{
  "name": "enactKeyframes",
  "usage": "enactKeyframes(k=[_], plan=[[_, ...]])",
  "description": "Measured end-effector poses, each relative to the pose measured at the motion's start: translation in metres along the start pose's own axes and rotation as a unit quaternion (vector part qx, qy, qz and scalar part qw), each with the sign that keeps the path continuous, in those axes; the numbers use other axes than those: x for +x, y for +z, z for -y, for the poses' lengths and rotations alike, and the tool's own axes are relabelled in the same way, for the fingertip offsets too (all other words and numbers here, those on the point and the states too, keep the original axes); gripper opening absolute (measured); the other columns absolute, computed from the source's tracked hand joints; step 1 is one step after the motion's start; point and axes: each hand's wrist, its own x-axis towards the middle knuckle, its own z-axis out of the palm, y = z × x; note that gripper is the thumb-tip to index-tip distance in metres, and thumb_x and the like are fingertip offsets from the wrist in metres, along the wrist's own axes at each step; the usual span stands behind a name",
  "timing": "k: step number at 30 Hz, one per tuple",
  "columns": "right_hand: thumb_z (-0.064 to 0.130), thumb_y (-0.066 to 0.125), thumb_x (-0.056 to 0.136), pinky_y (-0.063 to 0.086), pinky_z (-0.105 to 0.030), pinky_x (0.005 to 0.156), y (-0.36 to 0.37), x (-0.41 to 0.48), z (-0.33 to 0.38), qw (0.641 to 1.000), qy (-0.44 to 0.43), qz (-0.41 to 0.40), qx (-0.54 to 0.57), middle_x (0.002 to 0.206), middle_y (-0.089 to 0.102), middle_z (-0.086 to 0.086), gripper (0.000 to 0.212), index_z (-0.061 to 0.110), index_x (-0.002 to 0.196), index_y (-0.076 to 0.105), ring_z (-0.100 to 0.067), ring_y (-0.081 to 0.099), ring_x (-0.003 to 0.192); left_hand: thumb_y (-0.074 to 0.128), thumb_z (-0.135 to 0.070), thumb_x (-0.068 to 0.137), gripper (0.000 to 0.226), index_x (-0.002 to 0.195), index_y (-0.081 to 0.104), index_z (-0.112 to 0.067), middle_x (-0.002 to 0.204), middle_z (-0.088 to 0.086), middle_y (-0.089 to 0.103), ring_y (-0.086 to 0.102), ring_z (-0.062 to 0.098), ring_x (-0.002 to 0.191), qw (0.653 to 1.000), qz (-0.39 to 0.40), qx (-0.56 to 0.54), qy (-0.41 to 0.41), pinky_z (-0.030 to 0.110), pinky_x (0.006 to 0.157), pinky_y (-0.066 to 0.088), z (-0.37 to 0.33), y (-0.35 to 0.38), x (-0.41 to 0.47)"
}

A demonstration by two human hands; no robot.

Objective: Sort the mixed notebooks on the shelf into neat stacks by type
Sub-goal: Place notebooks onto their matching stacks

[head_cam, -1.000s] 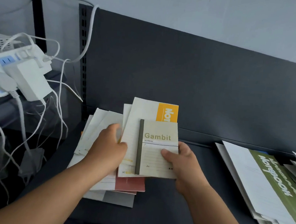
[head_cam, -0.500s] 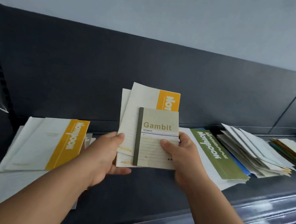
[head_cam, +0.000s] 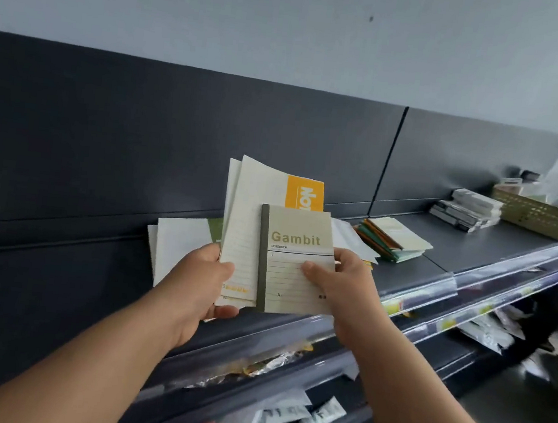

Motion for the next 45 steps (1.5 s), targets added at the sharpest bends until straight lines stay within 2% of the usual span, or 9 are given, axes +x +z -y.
enactKeyframes(k=[6, 10, 19, 23, 28, 33, 38, 41, 45], plan=[[0.014, 0.071, 0.088, 0.060, -0.041, 0.079, -0.095, 0.021, -0.012, 0.999, 0.017, -0.025, -0.021, 0.103, 0.071, -0.002, 0.025, 0.019, 0.109, 0.061, -0.024, 0.069, 0.093, 0.039, -0.003, 0.100, 0.030, 0.107, 0.059, -0.024, 0.109, 0.005, 0.068, 0.064, 0.026, 0.097, 1.000, 0.012, 0.005, 0.006, 0.027, 0.051, 0.051, -0.002, 0.094, 0.003], [0.010, 0.069, 0.089, 0.056, -0.031, 0.068, -0.132, 0.047, -0.015, 0.998, 0.025, -0.050, -0.009, 0.100, 0.071, -0.001, 0.018, 0.019, 0.102, 0.061, -0.021, 0.068, 0.091, 0.040, -0.003, 0.100, 0.031, 0.098, 0.058, -0.027, 0.105, 0.002, 0.067, 0.063, 0.023, 0.096, 1.000, -0.007, 0.020, 0.022, 0.027, 0.052, 0.053, -0.013, 0.131, 0.023], [0.011, 0.067, 0.091, 0.049, -0.023, 0.054, -0.174, 0.121, -0.014, 0.995, 0.032, -0.093, -0.034, 0.096, 0.066, 0.000, 0.021, 0.017, 0.108, 0.057, -0.016, 0.064, 0.083, 0.035, 0.001, 0.096, 0.032, 0.111, 0.056, -0.019, 0.108, 0.002, 0.065, 0.063, 0.020, 0.089, 0.995, -0.046, 0.068, 0.053, 0.027, 0.051, 0.052, -0.026, 0.179, 0.113], [0.012, 0.067, 0.091, 0.056, -0.033, 0.066, -0.194, 0.156, -0.017, 0.994, 0.035, -0.101, -0.029, 0.099, 0.067, -0.003, 0.017, 0.024, 0.096, 0.057, -0.021, 0.065, 0.089, 0.034, 0.002, 0.094, 0.032, 0.112, 0.052, -0.017, 0.110, 0.003, 0.060, 0.059, 0.019, 0.084, 0.992, -0.078, 0.088, 0.056, 0.025, 0.046, 0.049, -0.031, 0.193, 0.146], [0.011, 0.068, 0.088, 0.057, -0.048, 0.087, -0.212, 0.204, -0.026, 0.997, 0.035, -0.058, -0.023, 0.105, 0.068, -0.004, 0.020, 0.025, 0.097, 0.058, -0.026, 0.066, 0.098, 0.034, 0.002, 0.091, 0.030, 0.114, 0.049, -0.012, 0.118, 0.008, 0.056, 0.060, 0.025, 0.078, 0.975, -0.158, 0.155, 0.018, 0.037, 0.060, 0.058, -0.026, 0.207, 0.181], [0.019, 0.074, 0.080, 0.057, -0.051, 0.084, -0.230, 0.260, -0.037, 0.998, 0.021, -0.010, -0.053, 0.109, 0.068, -0.003, 0.043, 0.021, 0.120, 0.058, -0.026, 0.067, 0.098, 0.040, 0.002, 0.086, 0.046, 0.129, 0.037, -0.011, 0.092, 0.009, 0.057, 0.055, 0.026, 0.074, 0.876, -0.281, 0.390, 0.043, 0.034, 0.053, 0.042, -0.019, 0.221, 0.192], [0.020, 0.073, 0.076, 0.058, -0.046, 0.085, -0.253, 0.313, -0.046, 0.996, 0.001, 0.044, -0.078, 0.107, 0.070, 0.001, 0.046, 0.023, 0.120, 0.059, -0.021, 0.068, 0.095, 0.043, -0.005, 0.086, 0.062, 0.145, 0.028, -0.017, 0.142, 0.010, 0.041, 0.037, 0.032, 0.126, 0.712, -0.327, 0.621, 0.008, 0.041, 0.097, 0.035, -0.005, 0.239, 0.194], [0.013, 0.071, 0.083, 0.056, -0.036, 0.077, -0.264, 0.334, -0.050, 0.993, -0.015, 0.067, -0.096, 0.106, 0.068, 0.003, 0.044, 0.021, 0.123, 0.056, -0.017, 0.066, 0.094, 0.044, -0.008, 0.088, 0.066, 0.149, 0.022, -0.022, 0.157, 0.012, 0.017, 0.011, 0.032, 0.143, 0.675, -0.347, 0.651, -0.015, 0.044, 0.109, 0.017, -0.005, 0.251, 0.192], [0.010, 0.069, 0.086, 0.048, -0.028, 0.069, -0.278, 0.353, -0.053, 0.988, -0.040, 0.081, -0.128, 0.101, 0.065, 0.010, 0.043, 0.021, 0.125, 0.053, -0.009, 0.062, 0.089, 0.039, -0.016, 0.096, 0.060, 0.151, 0.020, -0.026, 0.161, 0.006, 0.008, -0.001, 0.026, 0.147, 0.690, -0.341, 0.638, 0.031, 0.043, 0.110, 0.003, -0.012, 0.286, 0.193]])
